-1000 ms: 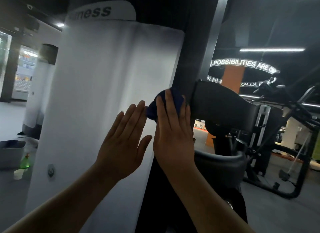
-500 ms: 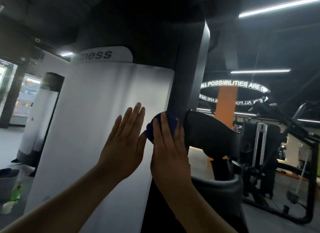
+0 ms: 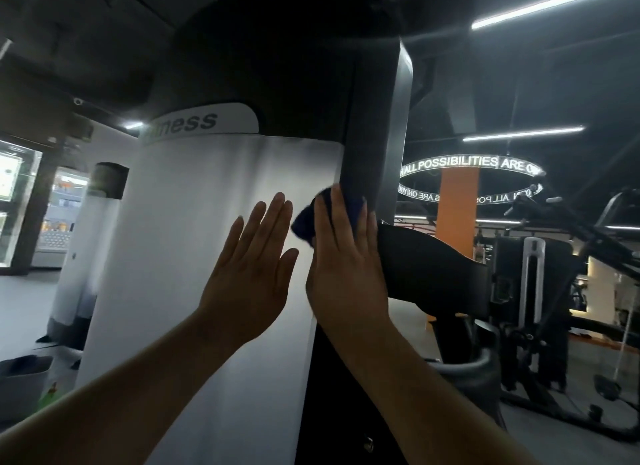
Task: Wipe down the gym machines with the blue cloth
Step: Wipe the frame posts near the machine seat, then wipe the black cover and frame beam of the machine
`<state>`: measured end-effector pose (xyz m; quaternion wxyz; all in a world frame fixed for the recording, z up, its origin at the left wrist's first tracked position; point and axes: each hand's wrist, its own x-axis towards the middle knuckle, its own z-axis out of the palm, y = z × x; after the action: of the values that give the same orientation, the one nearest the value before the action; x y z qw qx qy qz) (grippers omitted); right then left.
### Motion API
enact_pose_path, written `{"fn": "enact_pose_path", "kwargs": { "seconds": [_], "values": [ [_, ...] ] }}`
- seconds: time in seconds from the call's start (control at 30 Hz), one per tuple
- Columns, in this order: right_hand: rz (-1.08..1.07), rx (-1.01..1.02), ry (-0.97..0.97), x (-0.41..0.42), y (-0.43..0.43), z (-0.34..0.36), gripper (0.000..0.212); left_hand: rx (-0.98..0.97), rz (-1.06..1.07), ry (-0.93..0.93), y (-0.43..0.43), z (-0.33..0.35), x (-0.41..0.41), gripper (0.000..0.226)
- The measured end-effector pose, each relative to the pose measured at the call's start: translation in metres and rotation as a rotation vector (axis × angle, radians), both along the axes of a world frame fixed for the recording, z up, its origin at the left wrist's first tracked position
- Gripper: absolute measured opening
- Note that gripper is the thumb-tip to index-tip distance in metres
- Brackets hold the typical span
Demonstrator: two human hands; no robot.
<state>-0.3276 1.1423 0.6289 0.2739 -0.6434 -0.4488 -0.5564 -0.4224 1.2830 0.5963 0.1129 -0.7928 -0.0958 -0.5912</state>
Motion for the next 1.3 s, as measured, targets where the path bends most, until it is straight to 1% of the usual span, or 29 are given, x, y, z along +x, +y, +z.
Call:
{"fn": "enact_pose_path", "kwargs": {
  "seconds": [0.1,0.17,0.23,0.27,0.33,0.4,0.53,0.6,0.73,0.8,0.9,0.97,1.1,1.2,1.3],
  "values": [
    [-0.025,0.030,0.057,0.000,-0.001,0.065,0.074,0.005,-0.013,-0.027,-0.002,0.008,-0.001,0.064],
    [-0.009,0.075,0.110,0.000,0.000,0.089,0.069,-0.032,-0.051,-0.049,-0.005,0.034,0.000,0.064],
    [0.011,0.132,0.164,-0.006,0.004,0.085,0.073,-0.095,-0.095,-0.059,-0.009,0.074,0.001,0.064],
    [0.022,0.151,0.193,-0.010,0.005,0.078,0.079,-0.105,-0.104,-0.048,-0.011,0.093,0.002,0.064],
    [0.040,0.177,0.242,-0.018,0.009,0.069,0.093,-0.048,-0.087,-0.019,-0.014,0.127,0.003,0.063],
    [0.021,0.202,0.248,-0.019,0.016,0.086,0.093,0.017,-0.077,-0.006,-0.016,0.159,0.003,0.063],
    [0.089,0.303,0.287,-0.019,0.026,0.172,0.067,-0.024,-0.097,-0.022,-0.013,0.241,0.001,0.063],
    [0.114,0.331,0.319,-0.021,0.024,0.200,0.060,-0.012,-0.082,-0.015,-0.012,0.279,0.000,0.064],
    [0.120,0.254,0.278,-0.017,0.010,0.228,0.061,0.008,-0.038,0.038,-0.012,0.327,-0.001,0.065],
    [0.116,0.221,0.250,-0.013,0.004,0.255,0.061,0.003,-0.026,0.073,-0.011,0.347,-0.004,0.065],
    [0.127,0.149,0.219,-0.008,-0.003,0.304,0.054,0.096,0.039,0.138,-0.009,0.375,-0.009,0.065],
    [0.143,0.097,0.226,-0.005,-0.009,0.333,0.053,0.119,0.052,0.136,-0.010,0.394,-0.011,0.064],
    [0.177,0.003,0.333,0.000,-0.020,0.370,0.052,0.030,0.040,0.157,-0.010,0.425,-0.011,0.064],
    [0.214,-0.045,0.464,0.005,-0.021,0.398,0.049,0.035,0.056,0.184,-0.012,0.427,-0.014,0.064],
    [0.290,-0.064,0.576,0.011,-0.016,0.424,0.043,-0.012,0.042,0.213,-0.016,0.430,-0.020,0.063]
  ]
}}
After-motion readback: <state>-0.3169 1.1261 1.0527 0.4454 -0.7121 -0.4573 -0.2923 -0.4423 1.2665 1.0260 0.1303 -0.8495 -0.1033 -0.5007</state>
